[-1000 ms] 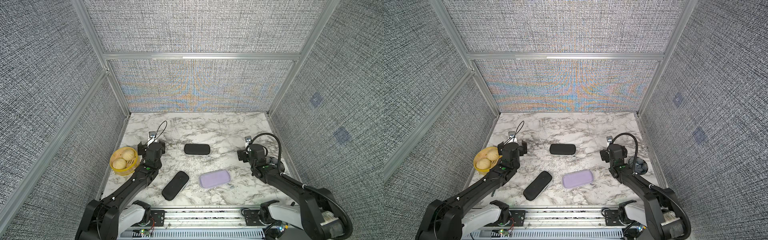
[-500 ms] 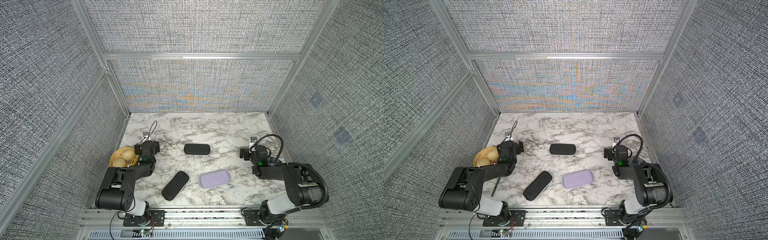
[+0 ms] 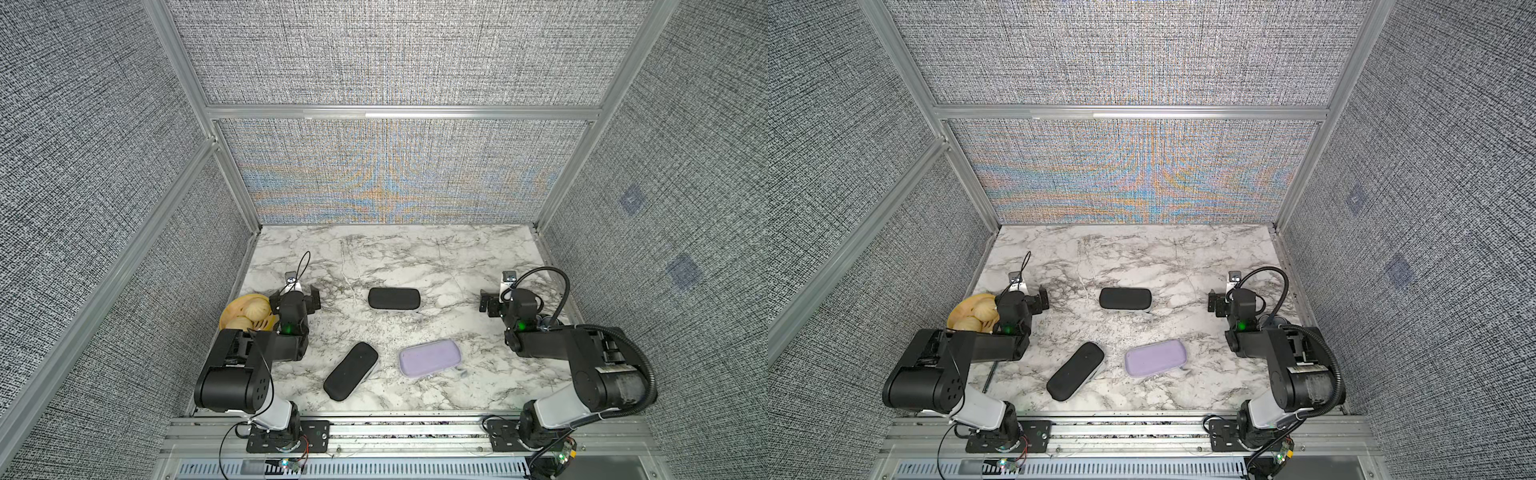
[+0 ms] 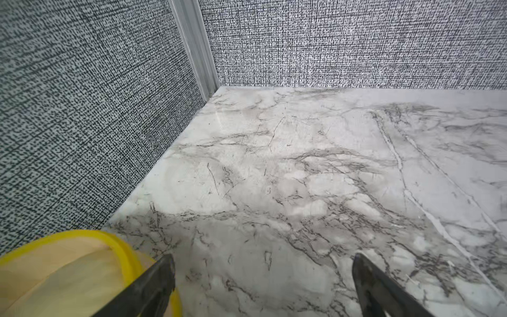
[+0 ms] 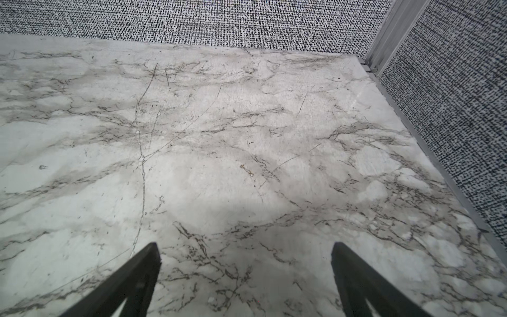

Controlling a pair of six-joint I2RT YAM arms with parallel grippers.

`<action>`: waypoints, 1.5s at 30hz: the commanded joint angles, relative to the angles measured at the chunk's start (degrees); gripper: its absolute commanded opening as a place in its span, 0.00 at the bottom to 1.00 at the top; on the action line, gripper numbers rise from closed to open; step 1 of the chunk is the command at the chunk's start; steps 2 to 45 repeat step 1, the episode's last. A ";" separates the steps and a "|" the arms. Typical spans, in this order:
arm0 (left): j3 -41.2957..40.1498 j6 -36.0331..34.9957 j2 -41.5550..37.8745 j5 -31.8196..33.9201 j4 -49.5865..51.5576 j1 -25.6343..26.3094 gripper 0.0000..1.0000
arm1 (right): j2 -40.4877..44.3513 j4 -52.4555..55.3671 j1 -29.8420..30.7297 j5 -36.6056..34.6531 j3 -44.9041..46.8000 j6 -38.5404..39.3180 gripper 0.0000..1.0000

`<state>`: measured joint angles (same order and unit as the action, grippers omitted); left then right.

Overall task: Put umbrellas into zippered umbrella sleeves
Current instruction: Reset both arms

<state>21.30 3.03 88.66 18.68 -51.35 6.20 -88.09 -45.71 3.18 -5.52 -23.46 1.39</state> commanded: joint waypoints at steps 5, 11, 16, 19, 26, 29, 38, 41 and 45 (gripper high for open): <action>-0.03 -0.39 0.06 -0.40 -2.54 -0.06 1.00 | 0.45 -1.71 -0.03 0.33 0.57 0.02 0.99; -0.03 -0.39 0.06 -0.40 -2.54 -0.06 1.00 | 0.45 -1.71 -0.03 0.33 0.57 0.02 0.99; -0.03 -0.39 0.06 -0.40 -2.54 -0.06 1.00 | 0.45 -1.71 -0.03 0.33 0.57 0.02 0.99; -0.03 -0.39 0.06 -0.40 -2.54 -0.06 1.00 | 0.45 -1.71 -0.03 0.33 0.57 0.02 0.99; -0.03 -0.39 0.06 -0.40 -2.54 -0.06 1.00 | 0.45 -1.71 -0.03 0.33 0.57 0.02 0.99; -0.03 -0.39 0.06 -0.40 -2.54 -0.06 1.00 | 0.45 -1.71 -0.03 0.33 0.57 0.02 0.99; -0.03 -0.39 0.06 -0.40 -2.54 -0.06 1.00 | 0.45 -1.71 -0.03 0.33 0.57 0.02 0.99; -0.03 -0.39 0.06 -0.40 -2.54 -0.06 1.00 | 0.45 -1.71 -0.03 0.33 0.57 0.02 0.99; -0.03 -0.39 0.06 -0.40 -2.54 -0.06 1.00 | 0.45 -1.71 -0.03 0.33 0.57 0.02 0.99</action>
